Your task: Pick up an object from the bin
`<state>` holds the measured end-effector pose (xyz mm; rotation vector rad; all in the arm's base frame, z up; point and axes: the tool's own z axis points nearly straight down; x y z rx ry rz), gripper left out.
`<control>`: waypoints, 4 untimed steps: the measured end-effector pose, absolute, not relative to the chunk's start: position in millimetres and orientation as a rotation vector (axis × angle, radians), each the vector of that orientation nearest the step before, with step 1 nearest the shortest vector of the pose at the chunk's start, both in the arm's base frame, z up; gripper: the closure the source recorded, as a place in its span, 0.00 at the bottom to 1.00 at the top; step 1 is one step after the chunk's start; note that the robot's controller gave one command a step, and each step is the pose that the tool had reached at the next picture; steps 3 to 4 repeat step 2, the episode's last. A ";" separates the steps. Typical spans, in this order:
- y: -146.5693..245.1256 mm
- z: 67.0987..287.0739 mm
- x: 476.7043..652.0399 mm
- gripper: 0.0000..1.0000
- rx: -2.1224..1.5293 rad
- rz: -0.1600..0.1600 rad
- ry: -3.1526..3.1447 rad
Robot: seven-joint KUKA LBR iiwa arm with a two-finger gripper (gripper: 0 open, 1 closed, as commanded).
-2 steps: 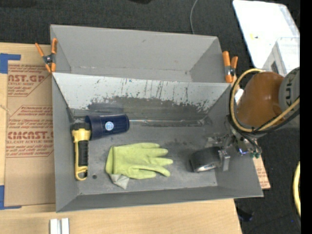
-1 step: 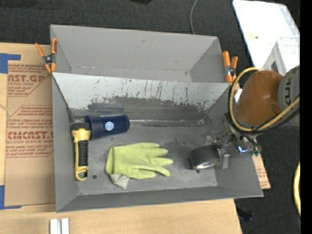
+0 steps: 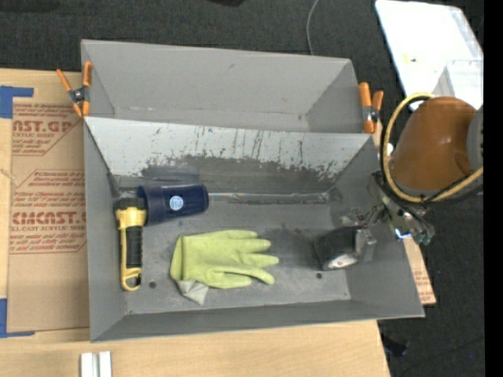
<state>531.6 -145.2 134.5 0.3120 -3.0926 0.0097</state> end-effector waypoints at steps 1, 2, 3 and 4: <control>-139.2 174.5 542.3 1.00 0.411 0.020 -3.095; -137.6 246.7 535.9 1.00 0.364 0.016 -3.094; -137.6 246.7 535.9 1.00 0.364 0.016 -3.094; -137.6 246.7 535.9 1.00 0.364 0.016 -3.094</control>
Offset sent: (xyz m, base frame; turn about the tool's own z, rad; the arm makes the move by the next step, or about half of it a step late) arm 0.0006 0.0080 0.1555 -0.0163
